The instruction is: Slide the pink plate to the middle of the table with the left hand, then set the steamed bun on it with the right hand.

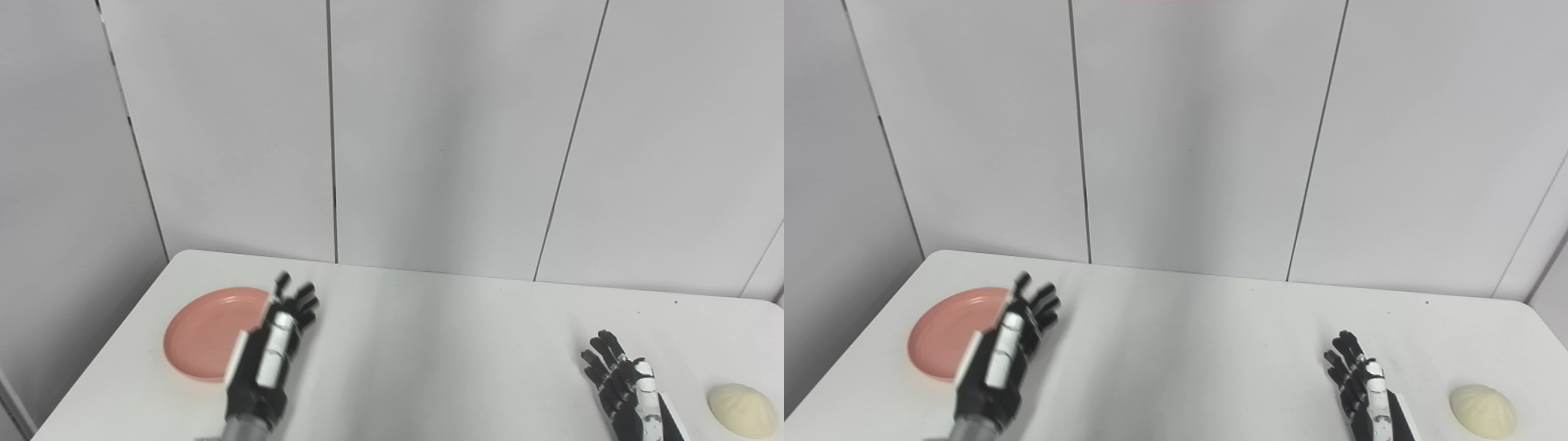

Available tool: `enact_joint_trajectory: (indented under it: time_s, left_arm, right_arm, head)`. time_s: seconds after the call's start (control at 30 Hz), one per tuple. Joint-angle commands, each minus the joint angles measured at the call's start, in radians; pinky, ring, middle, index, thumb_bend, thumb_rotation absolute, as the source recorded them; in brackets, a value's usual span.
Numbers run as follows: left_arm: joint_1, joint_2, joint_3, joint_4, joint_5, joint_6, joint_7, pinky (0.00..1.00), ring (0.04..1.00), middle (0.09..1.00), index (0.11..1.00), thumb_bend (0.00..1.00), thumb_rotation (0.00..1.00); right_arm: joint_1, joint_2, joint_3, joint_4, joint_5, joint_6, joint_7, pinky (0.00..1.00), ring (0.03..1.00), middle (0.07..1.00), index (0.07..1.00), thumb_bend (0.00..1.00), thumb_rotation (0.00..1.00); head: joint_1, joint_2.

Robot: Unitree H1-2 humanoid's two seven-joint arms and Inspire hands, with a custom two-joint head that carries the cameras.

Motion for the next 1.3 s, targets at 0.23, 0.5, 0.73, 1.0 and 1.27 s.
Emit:
enact_joint_trajectory:
  time_s: [0.23, 0.5, 0.73, 1.0, 1.27]
  left_arm:
    - [-0.212, 0.15, 0.15, 0.053, -0.091, -0.026, 0.021, 0.82, 0.839, 0.85, 0.884, 0.81, 0.85]
    - [-0.285, 0.28, 0.225, 0.183, -0.158, -0.008, -0.006, 0.8, 0.872, 0.88, 0.891, 0.84, 0.89]
    - [-0.356, 0.372, 0.293, 0.361, -0.242, 0.019, -0.014, 0.81, 0.862, 0.861, 0.884, 0.84, 0.9]
    - [-0.383, 0.484, 0.253, 0.726, -0.176, -0.222, -0.117, 0.81, 0.832, 0.822, 0.822, 0.87, 0.9]
    - [-0.394, 0.485, 0.315, 0.944, -0.29, -0.264, -0.218, 0.74, 0.819, 0.805, 0.838, 0.85, 0.85]
  right_arm:
    - [0.039, 0.008, 0.0, 0.017, 0.02, 0.007, -0.001, 0.98, 0.933, 0.958, 0.94, 0.78, 0.99]
    - [0.042, 0.006, -0.001, 0.006, 0.028, 0.016, -0.001, 0.98, 0.935, 0.961, 0.944, 0.78, 0.99]
    - [0.044, 0.002, -0.001, -0.006, 0.033, 0.027, -0.005, 0.97, 0.929, 0.954, 0.933, 0.78, 0.98]
    - [0.045, 0.0, -0.002, -0.016, 0.041, 0.042, -0.007, 0.98, 0.943, 0.966, 0.941, 0.77, 0.99]
    - [0.047, -0.01, -0.002, -0.019, 0.036, 0.04, -0.004, 0.96, 0.927, 0.955, 0.936, 0.77, 0.99]
  head:
    - [0.003, 0.002]
    - [0.006, 0.008]
    - [0.01, 0.015]
    - [0.001, 0.028]
    - [-0.004, 0.04]
